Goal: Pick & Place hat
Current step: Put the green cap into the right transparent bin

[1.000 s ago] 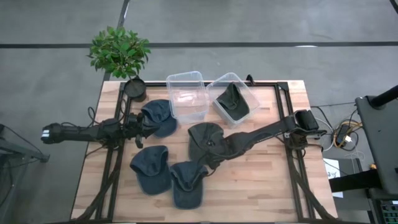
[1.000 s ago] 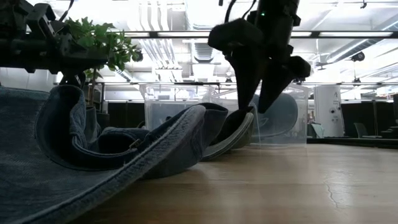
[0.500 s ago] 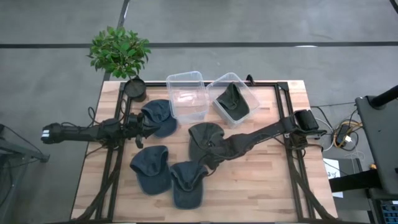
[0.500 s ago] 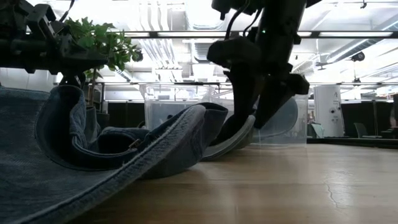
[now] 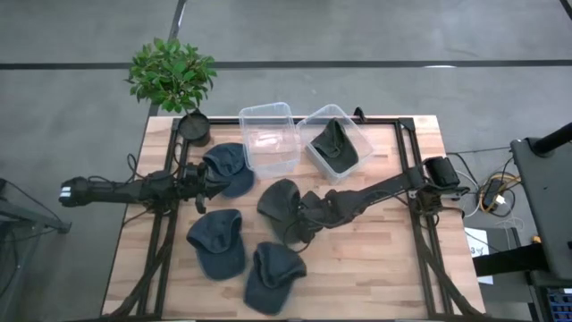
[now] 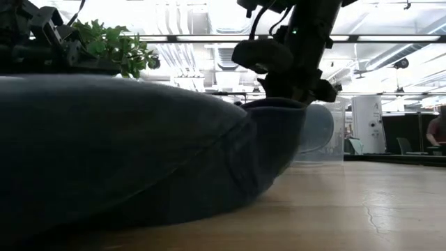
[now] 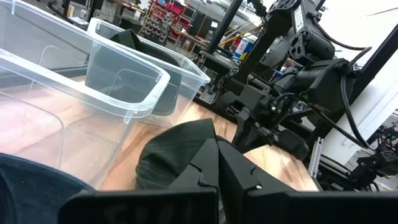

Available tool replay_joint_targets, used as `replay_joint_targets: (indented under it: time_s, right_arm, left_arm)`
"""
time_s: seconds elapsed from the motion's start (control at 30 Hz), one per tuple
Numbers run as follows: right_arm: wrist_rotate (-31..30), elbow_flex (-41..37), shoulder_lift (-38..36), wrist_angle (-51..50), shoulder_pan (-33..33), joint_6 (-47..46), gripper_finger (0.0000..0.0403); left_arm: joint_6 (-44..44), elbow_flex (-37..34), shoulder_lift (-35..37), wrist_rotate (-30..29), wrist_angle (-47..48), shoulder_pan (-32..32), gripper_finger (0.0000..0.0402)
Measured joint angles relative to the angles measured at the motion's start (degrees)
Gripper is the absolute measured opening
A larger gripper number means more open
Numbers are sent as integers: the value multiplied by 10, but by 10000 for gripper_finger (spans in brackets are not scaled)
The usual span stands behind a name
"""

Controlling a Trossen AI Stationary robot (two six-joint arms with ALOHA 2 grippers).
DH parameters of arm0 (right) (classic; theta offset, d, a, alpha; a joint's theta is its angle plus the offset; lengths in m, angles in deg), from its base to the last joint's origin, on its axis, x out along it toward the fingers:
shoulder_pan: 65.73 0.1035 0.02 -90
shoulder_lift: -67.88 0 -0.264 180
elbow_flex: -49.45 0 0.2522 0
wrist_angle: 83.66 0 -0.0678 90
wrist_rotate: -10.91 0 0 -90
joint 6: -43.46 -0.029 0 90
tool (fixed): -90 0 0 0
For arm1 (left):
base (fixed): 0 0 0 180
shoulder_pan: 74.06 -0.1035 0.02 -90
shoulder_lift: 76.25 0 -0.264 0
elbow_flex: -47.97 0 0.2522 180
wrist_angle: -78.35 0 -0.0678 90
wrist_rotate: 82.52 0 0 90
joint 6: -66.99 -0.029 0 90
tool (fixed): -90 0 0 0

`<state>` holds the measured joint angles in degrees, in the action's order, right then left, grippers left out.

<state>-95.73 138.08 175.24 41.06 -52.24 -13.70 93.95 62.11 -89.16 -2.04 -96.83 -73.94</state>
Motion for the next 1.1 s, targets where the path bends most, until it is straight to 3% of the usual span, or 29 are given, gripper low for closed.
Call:
replay_joint_targets:
  time_s: [0.3,0.47,0.67,1.1]
  right_arm:
    - [-77,22,-51,-85,-1,27,13]
    - [-58,58,-91,-101,-1,40,13]
    - [-54,131,-122,-206,1,44,13]
    - [-294,317,-181,-425,-17,77,13]
  left_arm:
    - [2,0,0,0,0,0,0]
    - [2,0,-1,0,0,0,0]
    - [2,0,-4,0,1,0,0]
    - [2,0,-5,0,1,0,0]
